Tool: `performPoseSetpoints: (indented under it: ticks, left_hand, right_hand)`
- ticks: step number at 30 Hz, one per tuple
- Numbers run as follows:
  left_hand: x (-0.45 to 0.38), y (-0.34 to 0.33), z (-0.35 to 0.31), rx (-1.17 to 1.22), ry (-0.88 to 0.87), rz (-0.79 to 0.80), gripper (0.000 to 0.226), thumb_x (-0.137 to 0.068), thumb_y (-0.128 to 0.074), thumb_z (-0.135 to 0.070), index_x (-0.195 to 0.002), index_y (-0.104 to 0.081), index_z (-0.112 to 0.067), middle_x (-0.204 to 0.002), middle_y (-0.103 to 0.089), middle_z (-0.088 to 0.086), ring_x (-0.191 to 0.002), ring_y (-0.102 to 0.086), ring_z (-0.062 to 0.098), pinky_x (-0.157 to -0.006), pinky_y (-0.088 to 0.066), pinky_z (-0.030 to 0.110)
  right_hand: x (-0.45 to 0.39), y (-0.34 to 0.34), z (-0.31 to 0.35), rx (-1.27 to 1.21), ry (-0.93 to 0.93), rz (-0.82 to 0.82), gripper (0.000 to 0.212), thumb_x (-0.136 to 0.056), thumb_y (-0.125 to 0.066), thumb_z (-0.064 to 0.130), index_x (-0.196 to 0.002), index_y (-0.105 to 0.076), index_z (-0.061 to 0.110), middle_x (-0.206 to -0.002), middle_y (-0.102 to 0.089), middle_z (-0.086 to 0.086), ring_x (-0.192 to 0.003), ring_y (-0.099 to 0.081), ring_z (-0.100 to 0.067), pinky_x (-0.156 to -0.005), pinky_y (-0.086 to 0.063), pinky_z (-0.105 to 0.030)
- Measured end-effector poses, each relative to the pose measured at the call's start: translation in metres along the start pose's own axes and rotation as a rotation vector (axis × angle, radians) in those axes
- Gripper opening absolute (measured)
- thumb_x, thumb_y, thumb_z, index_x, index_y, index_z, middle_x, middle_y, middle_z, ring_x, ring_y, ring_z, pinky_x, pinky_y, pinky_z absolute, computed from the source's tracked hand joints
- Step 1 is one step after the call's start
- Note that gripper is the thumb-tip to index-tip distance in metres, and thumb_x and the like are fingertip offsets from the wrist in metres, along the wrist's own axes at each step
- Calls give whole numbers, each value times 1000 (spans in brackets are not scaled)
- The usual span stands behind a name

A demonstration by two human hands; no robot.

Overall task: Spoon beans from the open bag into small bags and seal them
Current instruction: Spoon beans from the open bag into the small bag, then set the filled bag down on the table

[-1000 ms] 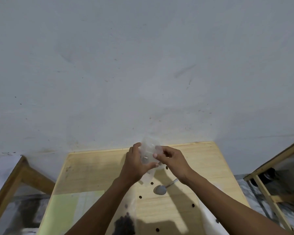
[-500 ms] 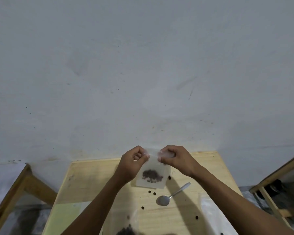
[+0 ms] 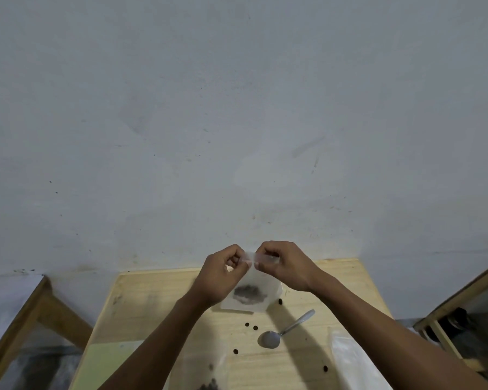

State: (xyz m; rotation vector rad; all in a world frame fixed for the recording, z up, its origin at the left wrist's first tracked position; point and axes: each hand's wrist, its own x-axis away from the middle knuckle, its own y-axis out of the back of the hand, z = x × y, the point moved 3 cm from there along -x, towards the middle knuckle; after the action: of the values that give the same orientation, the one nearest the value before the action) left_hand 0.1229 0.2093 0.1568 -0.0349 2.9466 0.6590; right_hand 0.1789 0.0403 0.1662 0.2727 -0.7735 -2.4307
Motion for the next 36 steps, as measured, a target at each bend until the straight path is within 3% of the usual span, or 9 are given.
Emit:
performPoseSetpoints:
  ticks: [2,5,15,20,26,30,33,34,36]
  left_hand:
    - [0,-1,0,5,15,-30,11,-92,-64,-17,-81,-64,-15,-68,-57,-14,-65,-47,-1,-63,-39,10]
    - [-1,-1,0,-1,7,-83,15,-92,-64,-18,-78,-61,-16,-68,-57,-9,-65,-48,1,-63,-40,12]
    - [-2,2,0,0,13,-164,18,-93,-63,-20,-76,-59,-22,-76,-63,-5,-70,-54,3,-63,-43,15]
    - [-6,10,3,81,63,-213,15,-93,-62,-21,-78,-60,-22,-79,-63,-9,-75,-58,8,-67,-48,23]
    - [-3,9,2,257,149,-194,10,-94,-60,-25,-87,-63,-18,-83,-68,-1,-78,-66,16,-67,-53,25]
    - [9,4,10,280,198,-43,21,-93,-63,-25,-114,-60,-23,-106,-70,-7,-96,-68,7,-74,-56,21]
    - [25,1,20,224,197,-3,12,-93,-64,-20,-105,-66,-20,-101,-73,-7,-96,-67,5,-74,-55,21]
    - [30,2,28,218,207,-19,10,-92,-65,-20,-102,-67,-19,-100,-73,-6,-95,-68,8,-74,-55,23]
    - [40,5,42,211,241,-77,11,-91,-67,-21,-102,-66,-19,-98,-73,-2,-94,-69,13,-75,-55,25]
  right_hand:
    - [-2,-1,-1,16,-15,-9,8,-88,-65,26,-83,-65,19,-80,-66,8,-79,-59,-9,-71,-46,-27]
    - [-4,2,-3,1,-52,-32,16,-86,-70,31,-84,-65,16,-84,-68,3,-81,-61,-16,-70,-46,-29]
    - [-4,15,-7,-43,-104,-90,22,-81,-77,29,-78,-66,10,-79,-69,-1,-73,-60,-13,-67,-47,-31]
    - [2,14,-9,-402,-194,-192,22,-81,-78,22,-73,-63,8,-72,-63,-1,-63,-57,-6,-61,-45,-20]
    - [5,9,-10,-577,-263,-274,30,-83,-77,21,-66,-54,13,-70,-57,-6,-67,-52,-15,-68,-42,-30]
    - [5,7,-7,-798,-310,-327,27,-87,-72,21,-72,-53,9,-66,-56,-7,-65,-55,-19,-66,-51,-35]
    - [8,1,-8,-857,-328,-383,21,-90,-69,21,-77,-56,11,-66,-58,-4,-65,-56,-19,-65,-52,-36]
    - [10,-4,-9,-829,-340,-385,13,-90,-70,20,-87,-60,11,-71,-59,-5,-68,-59,-20,-67,-53,-37]
    - [16,-23,-18,-737,-385,-336,27,-89,-69,13,-114,-61,14,-83,-61,-10,-75,-64,-23,-71,-54,-42]
